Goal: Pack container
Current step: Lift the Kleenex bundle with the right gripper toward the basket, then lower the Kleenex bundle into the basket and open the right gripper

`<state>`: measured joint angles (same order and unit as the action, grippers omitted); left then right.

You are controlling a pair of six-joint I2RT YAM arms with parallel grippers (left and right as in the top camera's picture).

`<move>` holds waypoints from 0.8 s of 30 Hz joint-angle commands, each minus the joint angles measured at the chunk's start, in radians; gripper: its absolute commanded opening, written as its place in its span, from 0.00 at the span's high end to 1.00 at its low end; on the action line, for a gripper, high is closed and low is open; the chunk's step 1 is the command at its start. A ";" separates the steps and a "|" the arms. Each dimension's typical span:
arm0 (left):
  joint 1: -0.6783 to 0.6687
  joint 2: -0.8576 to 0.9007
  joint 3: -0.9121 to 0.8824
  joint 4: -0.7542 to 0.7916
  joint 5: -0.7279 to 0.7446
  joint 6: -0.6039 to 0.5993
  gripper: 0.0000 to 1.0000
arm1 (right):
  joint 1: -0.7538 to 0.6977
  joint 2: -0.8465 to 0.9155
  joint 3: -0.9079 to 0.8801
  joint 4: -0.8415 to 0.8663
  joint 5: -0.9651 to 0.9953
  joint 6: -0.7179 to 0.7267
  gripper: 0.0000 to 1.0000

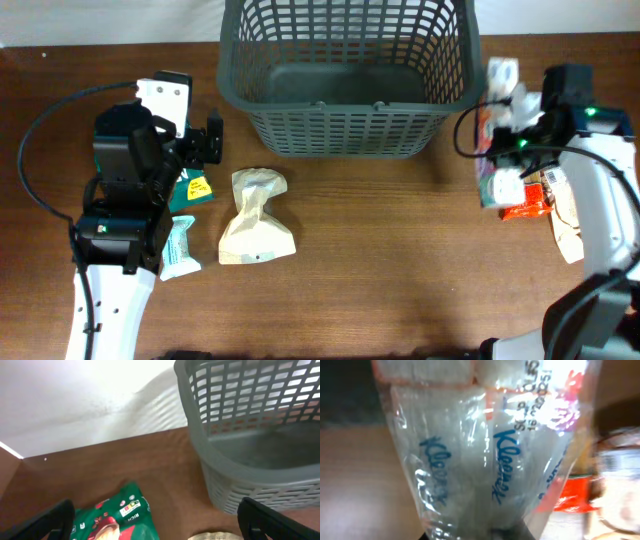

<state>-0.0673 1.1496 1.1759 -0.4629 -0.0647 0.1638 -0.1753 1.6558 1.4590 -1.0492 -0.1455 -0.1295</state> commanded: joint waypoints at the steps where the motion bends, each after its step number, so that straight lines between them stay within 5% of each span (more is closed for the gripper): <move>1: -0.002 -0.001 0.011 0.027 -0.011 0.010 0.01 | 0.004 -0.054 0.181 -0.037 0.099 0.019 0.96; 9: -0.002 -0.001 0.011 0.052 -0.011 0.010 0.01 | 0.005 -0.055 0.485 -0.010 0.153 0.018 0.97; 17: -0.002 -0.001 0.011 0.063 -0.011 0.010 0.01 | 0.024 -0.055 0.518 0.215 -0.122 0.016 0.96; 24: -0.002 -0.002 0.011 0.063 -0.011 0.009 0.01 | 0.143 -0.055 0.537 0.448 -0.140 0.016 0.97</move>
<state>-0.0673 1.1496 1.1759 -0.4019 -0.0647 0.1638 -0.0963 1.6257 1.9560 -0.6849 -0.2329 -0.1226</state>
